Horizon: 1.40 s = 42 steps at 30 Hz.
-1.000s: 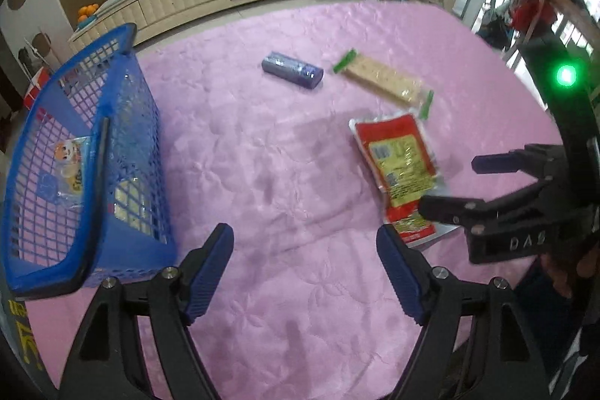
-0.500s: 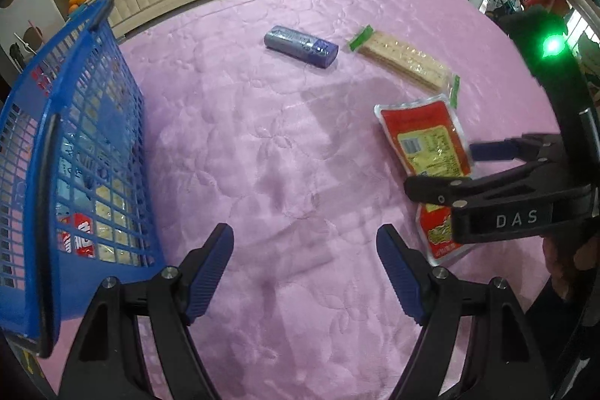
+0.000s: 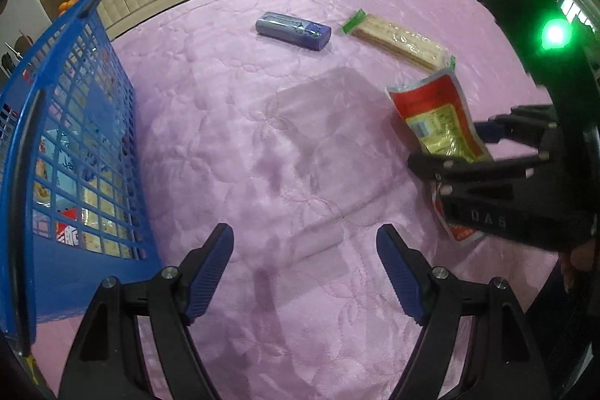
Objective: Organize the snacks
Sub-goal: 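Grasp the red-silver bag with the right gripper and lift it, then grasp the blue gum tube with the left gripper while the right holds the red-silver bag up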
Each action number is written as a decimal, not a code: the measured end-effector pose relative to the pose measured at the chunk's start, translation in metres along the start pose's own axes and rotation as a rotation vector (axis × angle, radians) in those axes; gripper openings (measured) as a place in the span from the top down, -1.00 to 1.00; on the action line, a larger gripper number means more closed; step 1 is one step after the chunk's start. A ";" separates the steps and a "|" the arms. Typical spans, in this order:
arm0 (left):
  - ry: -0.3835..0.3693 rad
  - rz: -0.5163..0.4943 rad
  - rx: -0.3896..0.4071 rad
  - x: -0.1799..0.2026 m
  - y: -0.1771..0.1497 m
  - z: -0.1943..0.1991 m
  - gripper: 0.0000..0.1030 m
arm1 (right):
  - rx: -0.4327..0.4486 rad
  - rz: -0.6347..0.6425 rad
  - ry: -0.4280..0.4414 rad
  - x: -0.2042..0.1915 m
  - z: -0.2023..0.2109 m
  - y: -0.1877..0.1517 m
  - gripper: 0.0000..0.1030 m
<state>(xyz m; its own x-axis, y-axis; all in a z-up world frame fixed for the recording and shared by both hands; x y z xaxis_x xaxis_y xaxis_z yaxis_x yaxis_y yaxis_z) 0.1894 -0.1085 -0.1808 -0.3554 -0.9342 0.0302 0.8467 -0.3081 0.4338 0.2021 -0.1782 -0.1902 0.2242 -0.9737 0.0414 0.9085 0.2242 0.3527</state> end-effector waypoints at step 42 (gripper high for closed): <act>0.026 0.297 0.023 -0.011 0.162 -0.028 -0.50 | 0.191 -0.092 0.215 0.117 0.044 0.070 0.43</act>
<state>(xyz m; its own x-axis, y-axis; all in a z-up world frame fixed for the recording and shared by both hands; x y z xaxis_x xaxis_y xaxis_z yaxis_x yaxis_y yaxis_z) 0.3419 -0.1533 -0.1359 -0.0828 -0.9873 0.1355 0.9027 -0.0167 0.4299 0.2765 -0.2779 -0.1191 0.2322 -0.9539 -0.1902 0.8504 0.1042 0.5158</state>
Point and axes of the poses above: each gripper's, at about its wrist camera, not at the fingertips, and z roughly against the way its jaws point, x to its right, y to its top, the point moved 1 cm from there along -z, roughly the way its jaws point, and after that the axes turned 3 degrees about x, right-handed, at the moved point
